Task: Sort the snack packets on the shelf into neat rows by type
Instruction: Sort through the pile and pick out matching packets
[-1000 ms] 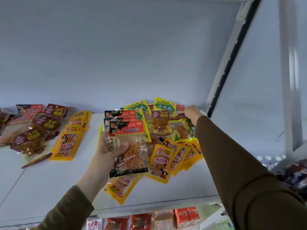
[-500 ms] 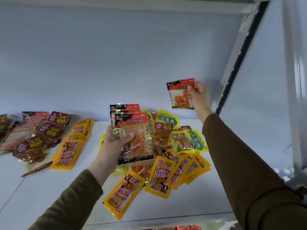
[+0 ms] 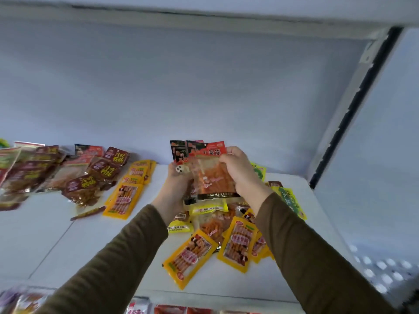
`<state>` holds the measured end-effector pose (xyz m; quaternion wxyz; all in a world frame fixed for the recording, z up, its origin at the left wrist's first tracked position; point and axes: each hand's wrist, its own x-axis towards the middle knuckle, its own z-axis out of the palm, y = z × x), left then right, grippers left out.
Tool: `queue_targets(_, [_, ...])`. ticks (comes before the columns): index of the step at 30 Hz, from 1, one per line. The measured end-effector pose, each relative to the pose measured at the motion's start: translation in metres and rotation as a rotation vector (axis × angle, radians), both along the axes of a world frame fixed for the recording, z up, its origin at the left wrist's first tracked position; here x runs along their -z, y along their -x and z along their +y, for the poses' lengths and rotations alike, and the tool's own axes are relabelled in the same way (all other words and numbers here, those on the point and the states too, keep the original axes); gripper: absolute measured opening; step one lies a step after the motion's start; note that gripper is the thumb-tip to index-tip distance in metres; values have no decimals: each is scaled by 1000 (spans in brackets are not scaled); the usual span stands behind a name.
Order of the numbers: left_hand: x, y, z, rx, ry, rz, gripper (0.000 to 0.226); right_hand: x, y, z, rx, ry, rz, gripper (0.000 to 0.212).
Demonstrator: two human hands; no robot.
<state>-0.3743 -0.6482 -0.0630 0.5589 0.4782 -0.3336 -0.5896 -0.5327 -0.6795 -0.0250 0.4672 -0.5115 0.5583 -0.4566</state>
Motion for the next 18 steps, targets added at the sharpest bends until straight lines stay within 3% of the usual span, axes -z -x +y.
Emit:
queue_targets(2, [0, -10, 4, -34, -32, 34, 46, 11, -19, 8, -6, -27, 21, 30])
queue_targets(5, [-2, -34, 16, -71, -52, 79, 30, 24, -45, 17, 2, 13, 52, 41])
queue_targets(9, [-10, -80, 40, 17, -63, 90, 62, 38, -99, 28, 38, 69, 60, 39])
queue_targets(13, [-3, -153, 56, 33, -48, -35, 54, 48, -175, 48, 70, 98, -13, 41])
queue_targets(18, [5, -255, 76, 48, -69, -52, 56, 58, -271, 70, 23, 56, -66, 44])
